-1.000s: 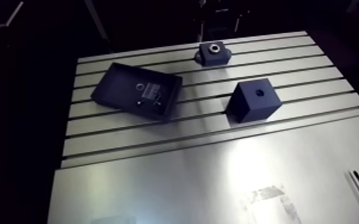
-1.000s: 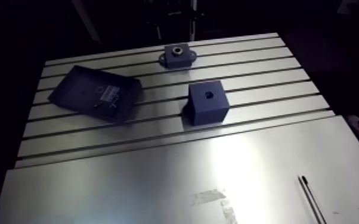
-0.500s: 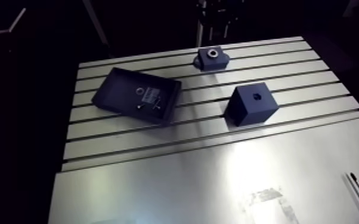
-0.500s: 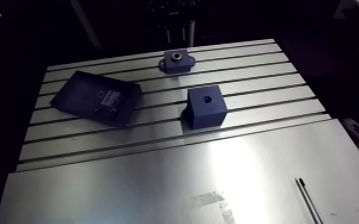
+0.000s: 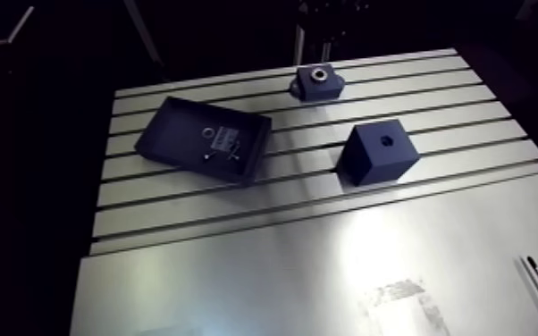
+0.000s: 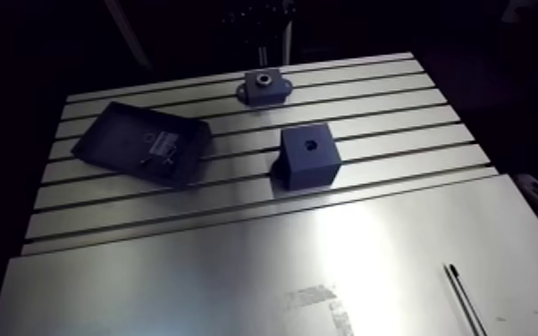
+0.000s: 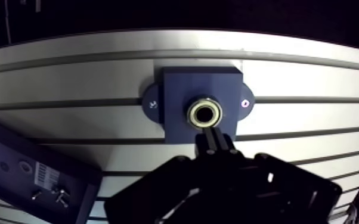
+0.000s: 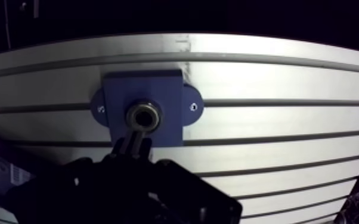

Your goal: Pick up the bearing and press it into the housing until flush.

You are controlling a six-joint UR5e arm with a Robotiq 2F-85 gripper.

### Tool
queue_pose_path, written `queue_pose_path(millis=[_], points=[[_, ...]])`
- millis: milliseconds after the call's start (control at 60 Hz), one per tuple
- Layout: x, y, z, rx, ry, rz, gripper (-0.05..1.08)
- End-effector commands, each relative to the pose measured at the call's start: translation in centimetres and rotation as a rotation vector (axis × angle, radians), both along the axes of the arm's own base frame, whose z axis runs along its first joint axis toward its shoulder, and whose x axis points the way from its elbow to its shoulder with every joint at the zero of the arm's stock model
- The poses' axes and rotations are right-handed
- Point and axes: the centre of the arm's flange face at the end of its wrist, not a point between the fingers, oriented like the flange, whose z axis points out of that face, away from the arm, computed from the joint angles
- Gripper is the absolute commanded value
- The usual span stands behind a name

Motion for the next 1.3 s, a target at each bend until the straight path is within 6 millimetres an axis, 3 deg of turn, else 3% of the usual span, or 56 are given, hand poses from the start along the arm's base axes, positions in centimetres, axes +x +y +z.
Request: queue_pose_path(millis=[17, 467, 1300], points=[[0.0, 0.1, -0.9, -0.005, -0.013, 0.014, 1.08], [0.1, 0.3, -2.8, -0.009, -0.034, 0.023, 1.08], [-0.4, 0.2, -3.1, -0.008, -0.020, 0.026, 1.08]])
